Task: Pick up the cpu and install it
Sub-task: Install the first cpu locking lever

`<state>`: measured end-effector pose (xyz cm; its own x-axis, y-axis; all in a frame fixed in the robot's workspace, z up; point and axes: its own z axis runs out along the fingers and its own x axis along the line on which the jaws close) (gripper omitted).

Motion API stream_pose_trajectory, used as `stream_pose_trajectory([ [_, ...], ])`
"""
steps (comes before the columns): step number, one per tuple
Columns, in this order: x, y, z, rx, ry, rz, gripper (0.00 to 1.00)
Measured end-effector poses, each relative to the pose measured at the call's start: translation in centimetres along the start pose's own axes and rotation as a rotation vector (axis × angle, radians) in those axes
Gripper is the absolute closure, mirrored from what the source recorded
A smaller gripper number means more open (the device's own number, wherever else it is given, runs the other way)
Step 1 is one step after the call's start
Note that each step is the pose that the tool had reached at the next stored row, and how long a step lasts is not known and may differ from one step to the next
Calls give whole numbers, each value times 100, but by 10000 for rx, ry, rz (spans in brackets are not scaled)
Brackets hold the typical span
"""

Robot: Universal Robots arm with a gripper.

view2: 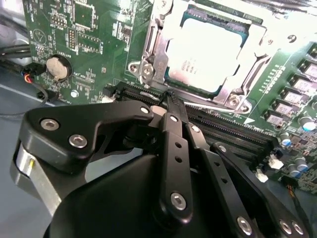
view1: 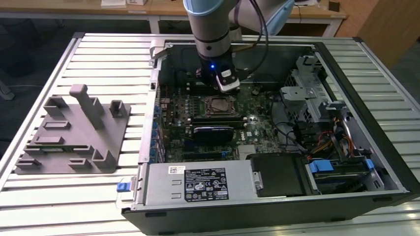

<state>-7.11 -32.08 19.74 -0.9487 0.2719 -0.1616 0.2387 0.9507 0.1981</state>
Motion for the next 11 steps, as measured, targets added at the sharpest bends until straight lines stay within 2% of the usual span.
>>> stream_pose_trajectory([
  [11,7,60,31,108,-42,58,89],
])
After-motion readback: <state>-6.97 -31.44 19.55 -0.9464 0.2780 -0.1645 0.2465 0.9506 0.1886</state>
